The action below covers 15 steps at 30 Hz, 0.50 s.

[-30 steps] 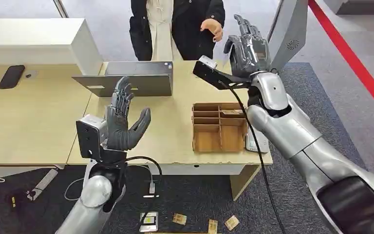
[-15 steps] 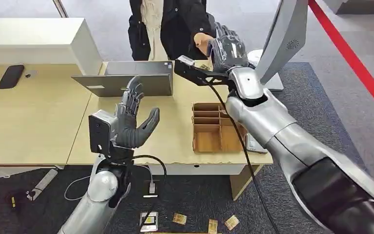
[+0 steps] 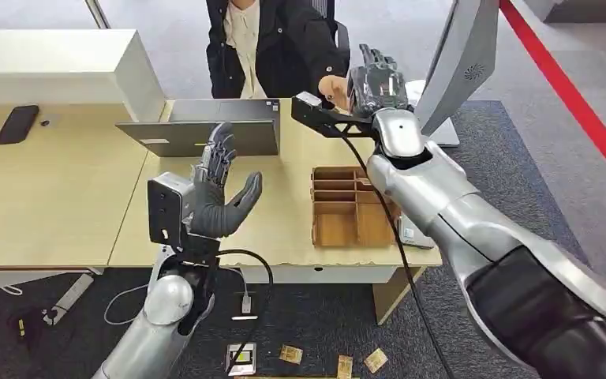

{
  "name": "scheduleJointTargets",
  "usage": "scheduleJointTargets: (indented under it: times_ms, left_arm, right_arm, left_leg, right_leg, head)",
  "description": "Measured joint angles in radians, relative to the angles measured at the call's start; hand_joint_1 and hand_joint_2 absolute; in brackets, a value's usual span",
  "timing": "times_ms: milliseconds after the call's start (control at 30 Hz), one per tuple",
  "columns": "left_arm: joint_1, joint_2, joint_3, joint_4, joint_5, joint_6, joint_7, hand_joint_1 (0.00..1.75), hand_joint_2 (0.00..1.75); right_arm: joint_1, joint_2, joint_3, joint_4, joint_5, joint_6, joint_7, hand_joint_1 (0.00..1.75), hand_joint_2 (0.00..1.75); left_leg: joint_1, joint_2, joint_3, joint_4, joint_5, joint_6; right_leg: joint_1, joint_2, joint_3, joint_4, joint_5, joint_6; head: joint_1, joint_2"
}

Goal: Pass the card to the sensor for recognition and then transmit it.

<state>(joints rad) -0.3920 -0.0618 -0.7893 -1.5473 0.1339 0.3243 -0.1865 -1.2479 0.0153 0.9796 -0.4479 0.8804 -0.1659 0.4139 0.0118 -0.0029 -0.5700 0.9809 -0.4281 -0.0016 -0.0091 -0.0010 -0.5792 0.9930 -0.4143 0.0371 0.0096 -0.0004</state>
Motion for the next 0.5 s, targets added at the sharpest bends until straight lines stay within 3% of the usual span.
scheduleJointTargets:
  times_ms: [433, 467, 500]
  left_arm:
    - [-0.023, 0.001, -0.017, 0.014, 0.022, -0.011, -0.007, 0.00, 1.75]
    - [-0.027, 0.000, -0.020, 0.016, 0.024, -0.014, -0.010, 0.00, 1.75]
    - [-0.030, 0.000, -0.023, 0.017, 0.027, -0.016, -0.012, 0.00, 1.75]
  right_arm:
    - [-0.002, -0.016, 0.018, 0.050, -0.015, -0.018, 0.026, 1.75, 1.75]
    - [-0.002, -0.018, 0.019, 0.052, -0.015, -0.018, 0.026, 1.40, 1.75]
    - [-0.002, -0.020, 0.020, 0.055, -0.014, -0.019, 0.026, 0.05, 1.75]
  left_leg:
    - [0.000, 0.000, 0.000, 0.000, 0.000, 0.000]
    - [0.000, 0.000, 0.000, 0.000, 0.000, 0.000]
    - [0.000, 0.000, 0.000, 0.000, 0.000, 0.000]
  right_leg:
    - [0.000, 0.000, 0.000, 0.000, 0.000, 0.000]
    - [0.000, 0.000, 0.000, 0.000, 0.000, 0.000]
    - [0.000, 0.000, 0.000, 0.000, 0.000, 0.000]
  head:
    - [0.000, 0.000]
    - [0.000, 0.000]
    - [0.000, 0.000]
